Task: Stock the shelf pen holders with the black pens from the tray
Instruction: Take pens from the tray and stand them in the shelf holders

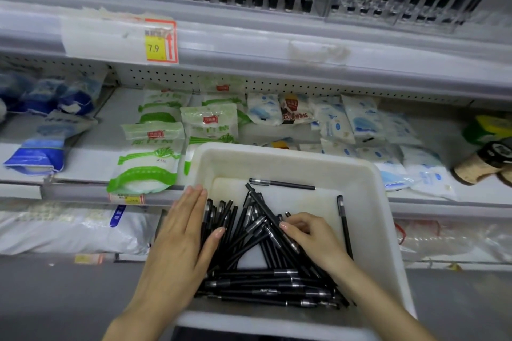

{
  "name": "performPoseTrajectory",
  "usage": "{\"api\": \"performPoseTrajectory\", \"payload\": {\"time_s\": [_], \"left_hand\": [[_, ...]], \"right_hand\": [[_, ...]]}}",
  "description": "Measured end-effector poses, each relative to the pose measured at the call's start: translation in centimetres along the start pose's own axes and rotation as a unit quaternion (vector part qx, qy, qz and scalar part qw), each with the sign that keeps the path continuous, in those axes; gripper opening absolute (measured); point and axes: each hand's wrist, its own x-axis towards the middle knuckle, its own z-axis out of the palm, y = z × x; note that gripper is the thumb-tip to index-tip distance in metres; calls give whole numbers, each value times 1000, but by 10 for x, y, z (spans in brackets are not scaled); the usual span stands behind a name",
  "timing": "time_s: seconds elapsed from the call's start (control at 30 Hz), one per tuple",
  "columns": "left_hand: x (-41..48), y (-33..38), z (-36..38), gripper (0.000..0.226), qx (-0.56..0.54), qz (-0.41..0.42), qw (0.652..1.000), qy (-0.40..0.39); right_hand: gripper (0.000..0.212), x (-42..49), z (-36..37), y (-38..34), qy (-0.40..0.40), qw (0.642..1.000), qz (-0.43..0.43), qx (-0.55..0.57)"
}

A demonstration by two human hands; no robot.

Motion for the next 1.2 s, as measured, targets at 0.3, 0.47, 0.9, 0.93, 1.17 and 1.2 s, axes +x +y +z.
{"api": "performPoseTrajectory", "payload": {"time_s": [0.3,0.47,0.9,0.93,1.17,1.2], "left_hand": [[1,0,0,68,-9,-6,1000,-6],[0,1,-2,68,-13,-11,1000,-7],[23,33,-24,68,-39,43,998,16],[30,43,-30,67,-37,71,997,23],[89,139,-88,54,-78,249,954,149],[99,154,-97,54,-85,265,947,163]], "right_hand": [[11,3,13,2,-30,998,32,50],[14,5,16,1,-41,997,34,53],[15,-21,-33,-37,13,989,-45,142],[15,-26,-47,-46,28,986,-72,147],[18,-79,-160,-123,126,945,-242,181],[18,-86,-178,-133,145,932,-268,198]]}}
